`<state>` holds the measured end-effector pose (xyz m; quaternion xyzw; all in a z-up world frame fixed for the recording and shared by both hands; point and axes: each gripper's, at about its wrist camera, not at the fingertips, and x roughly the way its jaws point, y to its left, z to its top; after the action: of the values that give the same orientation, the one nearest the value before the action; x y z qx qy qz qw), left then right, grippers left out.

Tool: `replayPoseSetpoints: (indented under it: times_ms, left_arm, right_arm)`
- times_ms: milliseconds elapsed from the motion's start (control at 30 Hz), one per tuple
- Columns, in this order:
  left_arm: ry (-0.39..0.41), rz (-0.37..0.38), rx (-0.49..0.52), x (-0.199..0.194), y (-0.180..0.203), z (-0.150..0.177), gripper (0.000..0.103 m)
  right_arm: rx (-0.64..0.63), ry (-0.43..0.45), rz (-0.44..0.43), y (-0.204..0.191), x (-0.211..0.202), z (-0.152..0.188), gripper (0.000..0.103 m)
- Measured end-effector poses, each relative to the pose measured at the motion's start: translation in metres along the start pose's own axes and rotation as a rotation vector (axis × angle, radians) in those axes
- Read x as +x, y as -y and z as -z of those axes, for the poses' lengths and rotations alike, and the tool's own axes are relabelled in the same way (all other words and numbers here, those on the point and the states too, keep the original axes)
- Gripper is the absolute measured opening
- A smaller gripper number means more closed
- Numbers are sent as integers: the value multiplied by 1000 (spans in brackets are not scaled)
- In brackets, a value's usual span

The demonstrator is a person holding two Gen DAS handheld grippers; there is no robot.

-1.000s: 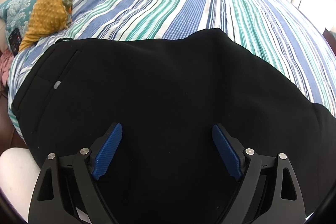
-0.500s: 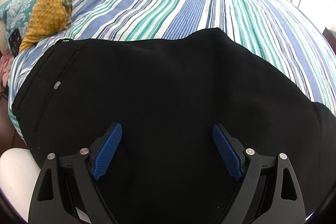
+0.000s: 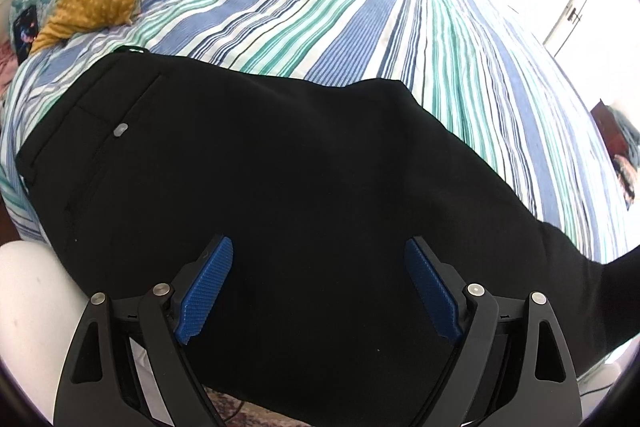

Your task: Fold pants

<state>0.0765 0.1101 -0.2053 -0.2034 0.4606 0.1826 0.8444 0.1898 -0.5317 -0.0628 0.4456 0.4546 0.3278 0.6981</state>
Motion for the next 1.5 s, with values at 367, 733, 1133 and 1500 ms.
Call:
replayPoseSetpoints:
  times_ms: [367, 733, 1133, 1500]
  left_arm:
    - [12, 73, -64, -6, -16, -1, 89]
    - [-23, 463, 139, -56, 58, 29, 66]
    - [-190, 413, 336, -17, 132, 57, 30]
    - [-89, 324, 395, -57, 129, 50, 2]
  right_arm:
    - [-372, -210, 211, -52, 271, 147, 36]
    - [-799, -73, 465, -61, 172, 211, 93]
    - [-581, 92, 441, -40, 97, 174, 93]
    - [-593, 174, 433, -46, 92, 175, 93]
